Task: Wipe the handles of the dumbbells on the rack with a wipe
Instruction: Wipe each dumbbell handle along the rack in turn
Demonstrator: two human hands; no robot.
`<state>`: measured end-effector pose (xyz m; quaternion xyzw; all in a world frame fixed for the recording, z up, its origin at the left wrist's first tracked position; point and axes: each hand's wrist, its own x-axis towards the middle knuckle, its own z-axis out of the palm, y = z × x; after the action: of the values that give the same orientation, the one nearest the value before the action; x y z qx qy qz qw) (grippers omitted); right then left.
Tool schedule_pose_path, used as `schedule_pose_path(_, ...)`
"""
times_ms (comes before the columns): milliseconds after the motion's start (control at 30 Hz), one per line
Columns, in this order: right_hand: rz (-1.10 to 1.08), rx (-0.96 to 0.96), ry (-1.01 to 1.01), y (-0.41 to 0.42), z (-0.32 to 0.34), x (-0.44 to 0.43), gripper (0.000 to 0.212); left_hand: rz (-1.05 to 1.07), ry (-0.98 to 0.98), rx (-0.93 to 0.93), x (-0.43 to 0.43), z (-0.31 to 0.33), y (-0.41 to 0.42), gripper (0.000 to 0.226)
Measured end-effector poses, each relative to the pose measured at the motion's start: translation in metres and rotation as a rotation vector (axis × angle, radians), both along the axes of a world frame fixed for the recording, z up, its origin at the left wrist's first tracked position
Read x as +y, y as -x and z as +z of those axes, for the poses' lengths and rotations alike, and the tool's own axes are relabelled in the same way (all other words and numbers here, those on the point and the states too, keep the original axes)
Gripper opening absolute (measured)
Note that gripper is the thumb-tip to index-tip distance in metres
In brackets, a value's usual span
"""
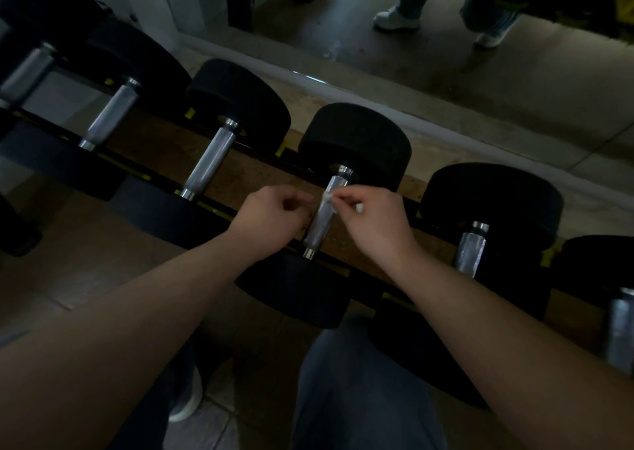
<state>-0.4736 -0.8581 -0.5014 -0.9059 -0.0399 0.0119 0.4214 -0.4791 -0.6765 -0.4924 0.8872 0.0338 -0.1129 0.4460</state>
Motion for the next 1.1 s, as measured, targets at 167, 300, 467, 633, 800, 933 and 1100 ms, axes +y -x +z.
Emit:
schedule_pose_path(167, 0.054, -0.048, 0.036, 0.003, 0.004, 0.0, 0.02, -0.071, -0.108, -0.252, -0.005, 0.007, 0.011, 0.021)
schedule_pose_path(300, 0.138, -0.133, -0.004, 0.01, 0.01, 0.003, 0.017, -0.052, -0.114, -0.331, -0.006, 0.005, 0.014, 0.024)
schedule_pose_path(467, 0.104, -0.106, -0.082, 0.011, 0.007, 0.003, 0.009, -0.08, -0.089, -0.404, -0.009, 0.008, 0.017, 0.02)
schedule_pose_path(633, 0.118, -0.068, -0.119, 0.01, 0.007, 0.005, 0.012, -0.062, 0.012, -0.316, -0.008, 0.011, 0.016, 0.012)
schedule_pose_path(800, 0.168, -0.023, -0.045, 0.008, 0.008, 0.004, 0.023, 0.035, 0.078, -0.178, -0.003, 0.006, 0.011, 0.011)
schedule_pose_path(933, 0.241, 0.067, 0.246, 0.001, 0.007, 0.012, 0.038, 0.107, 0.045, -0.136, 0.001, 0.003, 0.003, 0.01)
schedule_pose_path(1100, 0.164, 0.183, 0.108, -0.008, 0.013, 0.014, 0.048, 0.017, 0.059, -0.058, 0.01, -0.002, -0.027, 0.013)
